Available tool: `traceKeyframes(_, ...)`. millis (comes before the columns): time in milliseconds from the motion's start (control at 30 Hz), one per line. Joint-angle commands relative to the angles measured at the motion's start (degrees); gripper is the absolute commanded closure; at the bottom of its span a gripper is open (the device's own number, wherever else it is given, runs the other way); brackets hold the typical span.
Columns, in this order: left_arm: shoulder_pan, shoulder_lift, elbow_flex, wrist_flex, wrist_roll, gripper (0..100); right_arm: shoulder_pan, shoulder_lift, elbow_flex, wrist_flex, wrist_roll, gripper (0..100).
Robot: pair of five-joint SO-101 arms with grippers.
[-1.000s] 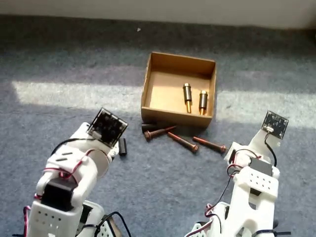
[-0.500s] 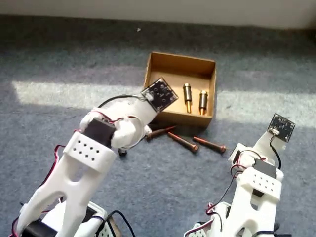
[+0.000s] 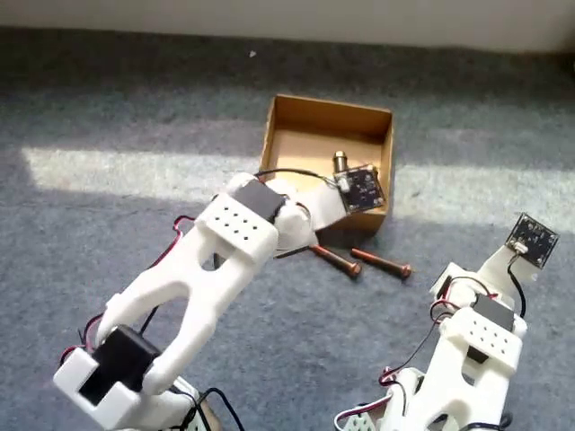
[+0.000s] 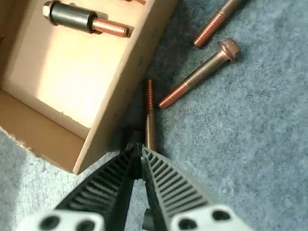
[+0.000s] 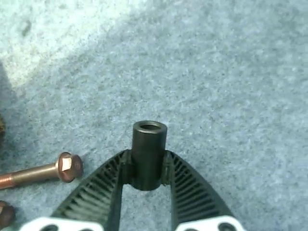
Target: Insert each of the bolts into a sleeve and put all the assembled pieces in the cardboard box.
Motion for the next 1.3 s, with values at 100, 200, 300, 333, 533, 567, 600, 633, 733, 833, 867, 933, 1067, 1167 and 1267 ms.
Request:
traceKeyframes(100,5.58,13.49,-10.95,0.09,-8.18,96,0.66,-1.71,-1.01,-1.45,0.7,99.2)
traceKeyframes(200,6.73,17.63,-13.85,0.18,-8.26,91,1.45,-1.71,-1.01,-1.45,0.7,99.2)
traceKeyframes(300,8.31,18.68,-14.9,0.26,-8.35,89,4.35,-1.71,-1.27,-1.45,0.7,99.2)
traceKeyframes(333,8.92,18.68,-14.99,0.35,-8.35,89,5.32,-1.71,-1.98,-1.27,0.7,99.2)
traceKeyframes(533,11.74,19.38,-14.9,-0.18,-8.53,89,8.48,-1.71,-3.56,-1.1,0.62,99.2)
traceKeyframes(567,11.74,19.65,-14.9,-0.18,-8.53,89,8.66,-1.71,-3.56,-1.1,0.62,99.2)
traceKeyframes(600,11.82,20.09,-15.25,-0.18,-8.53,89,8.66,-1.71,-3.56,-1.1,0.62,99.2)
traceKeyframes(633,11.82,20.7,-15.52,-0.18,-8.53,89,8.57,-1.71,-3.56,-1.1,0.62,99.2)
traceKeyframes(733,11.47,23.08,-15.6,-0.18,-11.08,86,8.4,-1.71,-3.56,-1.1,0.7,99.2)
traceKeyframes(833,11.38,25.63,-15.6,-0.26,-12.13,86,8.13,-1.71,-3.56,-1.1,0.7,99.2)
traceKeyframes(867,11.3,26.33,-15.6,-0.62,-12.13,86,8.04,-1.71,-3.56,-1.19,0.7,99.2)
traceKeyframes(933,11.3,27.21,-15.6,-2.46,-12.13,86,8.04,-1.71,-3.56,-1.19,0.7,99.2)
traceKeyframes(1067,11.03,27.38,-15.6,-4.48,-12.13,86,6.99,-1.71,-3.56,-1.19,0.79,99.2)
traceKeyframes(1167,11.03,27.12,-16.31,-4.66,-12.13,86,6.55,-1.71,-3.56,-1.19,0.79,99.2)
traceKeyframes(1267,10.95,28.26,-19.12,-4.57,-12.13,86,6.55,-1.71,-3.56,-1.19,0.79,99.2)
